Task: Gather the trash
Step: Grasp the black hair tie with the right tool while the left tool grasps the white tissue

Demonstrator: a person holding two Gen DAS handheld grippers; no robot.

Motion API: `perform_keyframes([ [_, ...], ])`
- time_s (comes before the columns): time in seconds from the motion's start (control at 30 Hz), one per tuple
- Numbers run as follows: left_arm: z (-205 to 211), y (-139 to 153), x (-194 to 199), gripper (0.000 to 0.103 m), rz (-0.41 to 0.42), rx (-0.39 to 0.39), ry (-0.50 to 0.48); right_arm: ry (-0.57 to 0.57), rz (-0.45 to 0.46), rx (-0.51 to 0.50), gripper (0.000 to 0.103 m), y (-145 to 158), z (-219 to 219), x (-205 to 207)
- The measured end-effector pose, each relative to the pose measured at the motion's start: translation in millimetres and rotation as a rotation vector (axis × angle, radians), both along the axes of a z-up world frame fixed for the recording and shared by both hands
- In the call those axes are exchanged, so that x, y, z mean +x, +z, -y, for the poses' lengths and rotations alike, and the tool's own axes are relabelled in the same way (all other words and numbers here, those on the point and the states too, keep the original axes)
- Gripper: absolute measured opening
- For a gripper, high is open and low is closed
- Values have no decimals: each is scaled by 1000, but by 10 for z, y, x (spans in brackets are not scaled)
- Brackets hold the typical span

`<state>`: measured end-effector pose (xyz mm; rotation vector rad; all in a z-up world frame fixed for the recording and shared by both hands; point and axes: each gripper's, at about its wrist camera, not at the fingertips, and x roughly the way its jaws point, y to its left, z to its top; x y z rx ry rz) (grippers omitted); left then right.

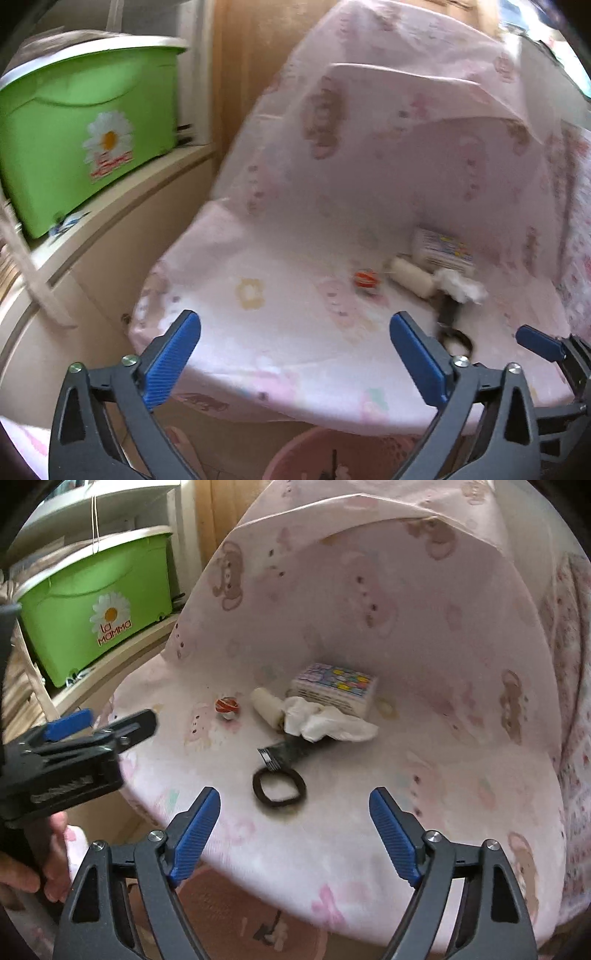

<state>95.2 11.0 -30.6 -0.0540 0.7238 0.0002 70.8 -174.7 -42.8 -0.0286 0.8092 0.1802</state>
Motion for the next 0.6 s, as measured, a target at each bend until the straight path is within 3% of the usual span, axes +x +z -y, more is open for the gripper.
perform_keyframes([
  [0.07,-85,-48,13,102,-16,2,37,-2,-15,1,82,-88,-40,76],
  [0.13,-169,-101,22,102,-35,-36,42,-6,-10,5,74,-131,-48,95],
  [0.2,-214,-125,31,102,-42,-66,44,11,-16,1,60,-171,-72,133],
  [0.23,-219,-127,33,102,-36,-68,44,19,-24,1,47,-188,-84,148],
  [0.3,-200,-124,18,102,-19,-40,40,22,-20,2,34,-200,-90,165],
  [0.37,-170,-132,17,101,-17,-16,20,29,-33,32,10,-199,-74,185],
  [0.6,-177,-143,16,101,-32,-34,36,-10,-63,157,7,-66,133,117],
])
